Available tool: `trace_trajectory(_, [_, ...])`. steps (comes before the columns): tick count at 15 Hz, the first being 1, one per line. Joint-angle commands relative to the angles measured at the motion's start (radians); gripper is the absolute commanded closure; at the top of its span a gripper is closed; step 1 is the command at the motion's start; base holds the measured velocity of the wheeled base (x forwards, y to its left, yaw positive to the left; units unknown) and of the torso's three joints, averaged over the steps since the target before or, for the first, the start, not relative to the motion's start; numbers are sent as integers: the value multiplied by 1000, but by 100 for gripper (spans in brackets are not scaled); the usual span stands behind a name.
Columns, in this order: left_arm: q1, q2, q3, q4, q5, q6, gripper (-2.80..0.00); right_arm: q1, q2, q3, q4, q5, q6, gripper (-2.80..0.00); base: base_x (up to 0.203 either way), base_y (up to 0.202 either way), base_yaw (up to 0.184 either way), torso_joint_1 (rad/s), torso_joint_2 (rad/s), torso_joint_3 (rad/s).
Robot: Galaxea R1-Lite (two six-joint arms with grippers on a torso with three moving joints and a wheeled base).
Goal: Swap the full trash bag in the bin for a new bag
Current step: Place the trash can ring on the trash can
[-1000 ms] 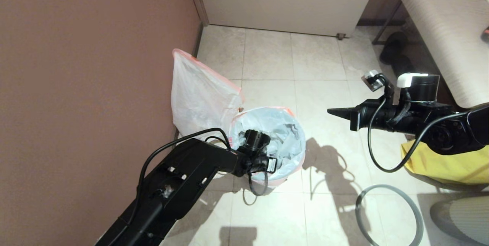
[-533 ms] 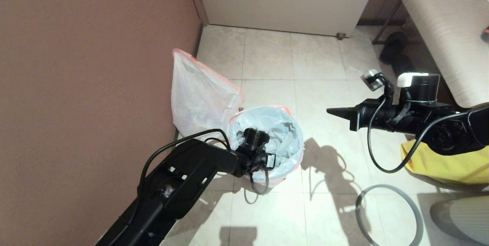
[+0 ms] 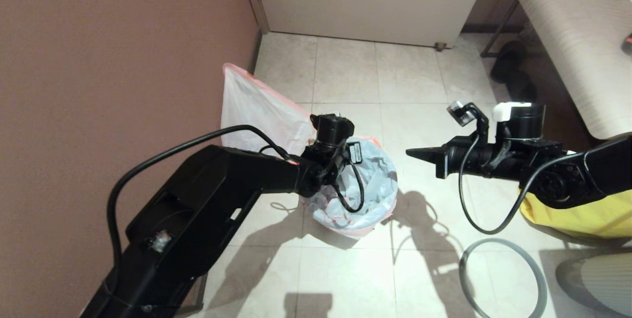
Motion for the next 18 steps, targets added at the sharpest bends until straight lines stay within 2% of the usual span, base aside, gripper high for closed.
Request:
trace_trajectory(1, [31, -98, 7, -4, 101, -67, 0, 26, 32, 9, -28, -4, 9, 0, 0, 0, 0, 0, 0, 0])
trace_trajectory(3, [85, -117, 5, -12, 106, -112, 0, 43, 66, 0, -74, -53, 65, 0, 0, 0, 0, 0, 0, 0])
trace_trajectory(5, [100, -129, 8, -29, 85, -174, 0, 59, 108, -40, -108, -130, 125, 0, 0, 0, 0, 0, 0, 0])
trace_trajectory(7, [110, -115, 0, -36, 61, -163, 0, 66, 153, -94, -116, -244, 174, 0, 0, 0, 0, 0, 0, 0])
trace_trajectory(8, [130, -98, -4, -40, 18, -141, 0, 66, 177, -121, -114, -317, 185, 0, 0, 0, 0, 0, 0, 0])
trace_trajectory(9, [156, -87, -5, -62, 5, -126, 0, 62, 194, -138, -99, -419, 190, 0, 0, 0, 0, 0, 0, 0])
trace_trajectory(10, [167, -73, -6, -110, 6, -117, 0, 54, 199, -144, -50, -511, 192, 0, 0, 0, 0, 0, 0, 0])
trace_trajectory(11, [171, -62, -4, -187, 18, -86, 0, 35, 195, -146, 53, -607, 192, 0, 0, 0, 0, 0, 0, 0])
trace_trajectory(12, [174, -50, 7, -284, 26, -26, 0, -2, 187, -141, 161, -714, 192, 0, 0, 0, 0, 0, 0, 0])
trace_trajectory(13, [174, -28, 24, -333, 29, 47, 0, -49, 182, -127, 251, -832, 195, 0, 0, 0, 0, 0, 0, 0])
trace_trajectory(14, [165, -22, 34, -346, 30, 76, 0, -102, 179, -77, 325, -927, 213, 0, 0, 0, 0, 0, 0, 0])
trace_trajectory(16, [154, -41, 39, -312, 27, 80, 0, -179, 168, 59, 376, -1024, 260, 0, 0, 0, 0, 0, 0, 0])
trace_trajectory(18, [153, -81, 43, -153, 7, 45, 0, -297, 154, 212, 387, -1065, 295, 0, 0, 0, 0, 0, 0, 0])
